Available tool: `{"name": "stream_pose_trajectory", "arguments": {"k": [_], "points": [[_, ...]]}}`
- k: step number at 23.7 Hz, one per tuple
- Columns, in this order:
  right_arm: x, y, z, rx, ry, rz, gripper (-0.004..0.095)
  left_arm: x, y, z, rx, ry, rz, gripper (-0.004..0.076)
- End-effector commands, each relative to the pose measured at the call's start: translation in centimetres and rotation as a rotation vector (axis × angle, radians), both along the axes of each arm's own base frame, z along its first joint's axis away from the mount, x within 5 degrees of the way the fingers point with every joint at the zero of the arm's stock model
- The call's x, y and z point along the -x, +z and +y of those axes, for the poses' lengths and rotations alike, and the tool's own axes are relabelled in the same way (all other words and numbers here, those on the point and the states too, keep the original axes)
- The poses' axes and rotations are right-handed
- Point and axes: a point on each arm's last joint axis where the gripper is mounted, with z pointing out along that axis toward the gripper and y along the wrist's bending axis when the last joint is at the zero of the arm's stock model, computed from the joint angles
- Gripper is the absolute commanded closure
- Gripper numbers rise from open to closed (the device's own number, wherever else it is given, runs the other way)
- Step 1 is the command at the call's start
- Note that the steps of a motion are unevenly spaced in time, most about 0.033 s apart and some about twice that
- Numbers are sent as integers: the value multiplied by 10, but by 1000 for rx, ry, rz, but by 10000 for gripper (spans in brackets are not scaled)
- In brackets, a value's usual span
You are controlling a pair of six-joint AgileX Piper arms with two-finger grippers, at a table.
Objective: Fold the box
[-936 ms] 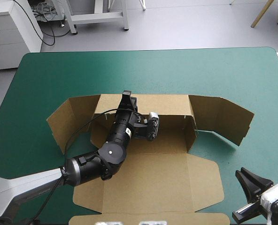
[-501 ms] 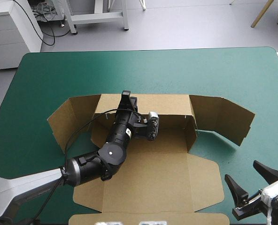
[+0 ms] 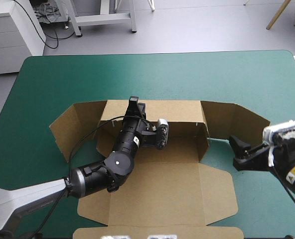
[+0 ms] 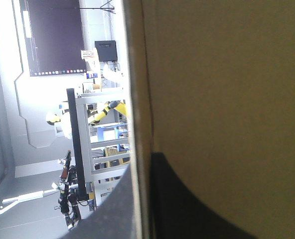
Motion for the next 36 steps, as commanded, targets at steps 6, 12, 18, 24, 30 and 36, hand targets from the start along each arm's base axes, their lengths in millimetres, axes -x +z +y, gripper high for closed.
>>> {"name": "stream_pose_trajectory", "arguments": {"k": [6, 12, 18, 24, 30, 36], "points": [[-76, 49, 22, 33, -59, 3, 121, 3, 25, 4, 40, 10, -92, 734], [-173, 54, 11, 86, -112, 196, 121, 3, 25, 4, 40, 10, -92, 734], [-234, 27, -16, 18, -70, 439, 122, 3, 25, 4, 40, 10, -92, 734], [-253, -9, -23, 36, -23, 644, 121, 3, 25, 4, 40, 7, -90, 734], [-239, -20, -23, 43, -14, 689, 125, 3, 25, 4, 40, 7, -90, 734], [-222, -29, -20, 33, 8, 722, 125, 3, 25, 4, 40, 7, -90, 734]]}}
